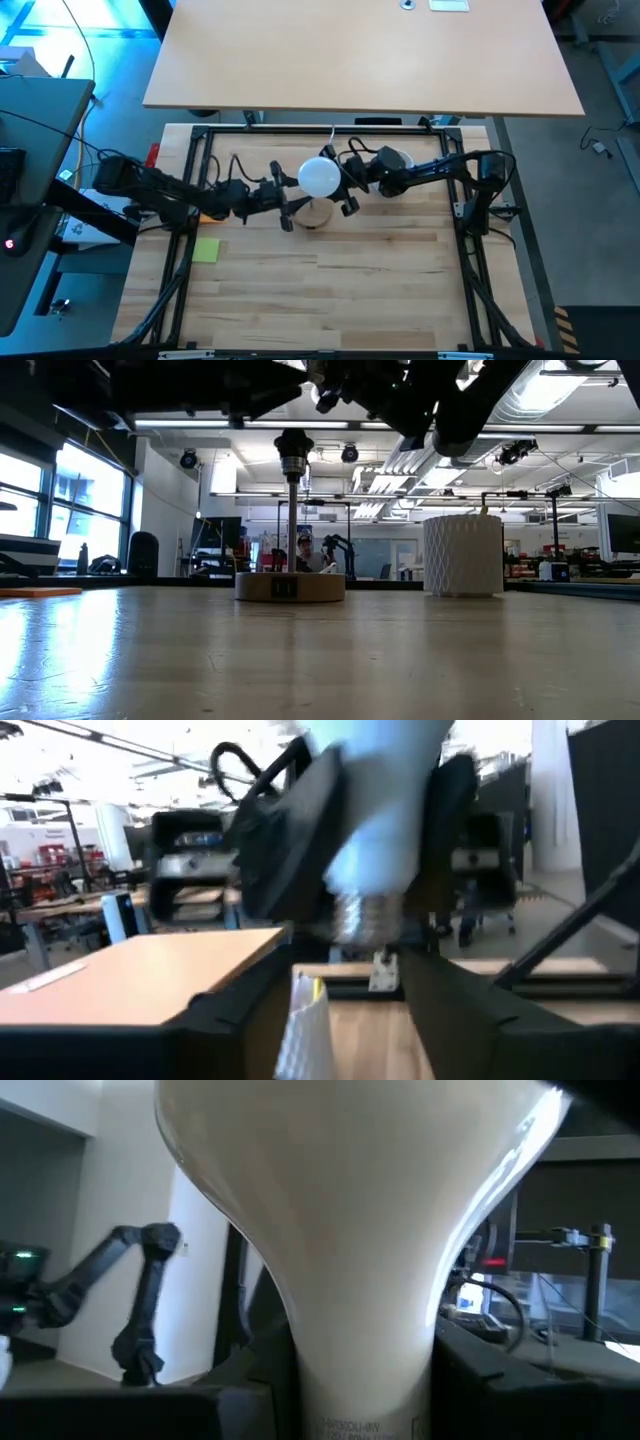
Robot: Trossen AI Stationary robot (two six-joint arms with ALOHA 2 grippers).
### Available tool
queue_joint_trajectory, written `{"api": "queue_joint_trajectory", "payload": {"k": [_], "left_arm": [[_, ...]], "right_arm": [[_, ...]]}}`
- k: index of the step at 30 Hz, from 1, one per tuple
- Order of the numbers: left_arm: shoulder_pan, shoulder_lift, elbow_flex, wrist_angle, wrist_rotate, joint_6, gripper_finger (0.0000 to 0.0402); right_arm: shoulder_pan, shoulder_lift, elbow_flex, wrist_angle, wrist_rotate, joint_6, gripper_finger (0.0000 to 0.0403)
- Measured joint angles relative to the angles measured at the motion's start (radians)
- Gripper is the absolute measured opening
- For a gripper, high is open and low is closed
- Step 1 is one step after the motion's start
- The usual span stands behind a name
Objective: Screw lightbulb
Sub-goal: Insert the light bulb into the brown lamp
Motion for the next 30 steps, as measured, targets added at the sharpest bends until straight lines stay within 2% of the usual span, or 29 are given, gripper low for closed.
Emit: {"api": "queue_joint_trajectory", "payload": {"k": [4,9,13,20,26,28,30], "left_arm": [[0.006,0.071,0.073,-0.008,0.001,-0.056,0.0224],[0.006,0.11,0.123,-0.018,-0.018,-0.059,0.0229],[-0.004,0.087,0.122,-0.073,-0.053,-0.05,0.0197],[-0.005,0.041,0.122,-0.142,-0.071,-0.057,0.0094],[-0.016,-0.022,0.124,-0.306,-0.078,-0.089,0.0094],[-0.021,-0.048,0.124,-0.381,-0.074,-0.111,0.0094],[-0.021,-0.079,0.124,-0.451,-0.071,-0.127,0.0094]], "right_arm": [[-0.001,0.0,0.0,-0.026,0.031,-0.04,0.0134],[-0.001,-0.003,0.0,-0.04,0.028,-0.042,0.0134],[-0.002,-0.002,-0.004,-0.054,0.031,-0.042,0.0134],[-0.002,-0.002,-0.004,-0.082,0.033,-0.043,0.0133],[-0.006,-0.003,-0.004,-0.135,0.03,-0.011,0.0136],[-0.016,-0.015,-0.003,-0.187,0.011,0.025,0.016],[-0.035,-0.033,0.0,-0.261,-0.052,0.053,0.0192]]}}
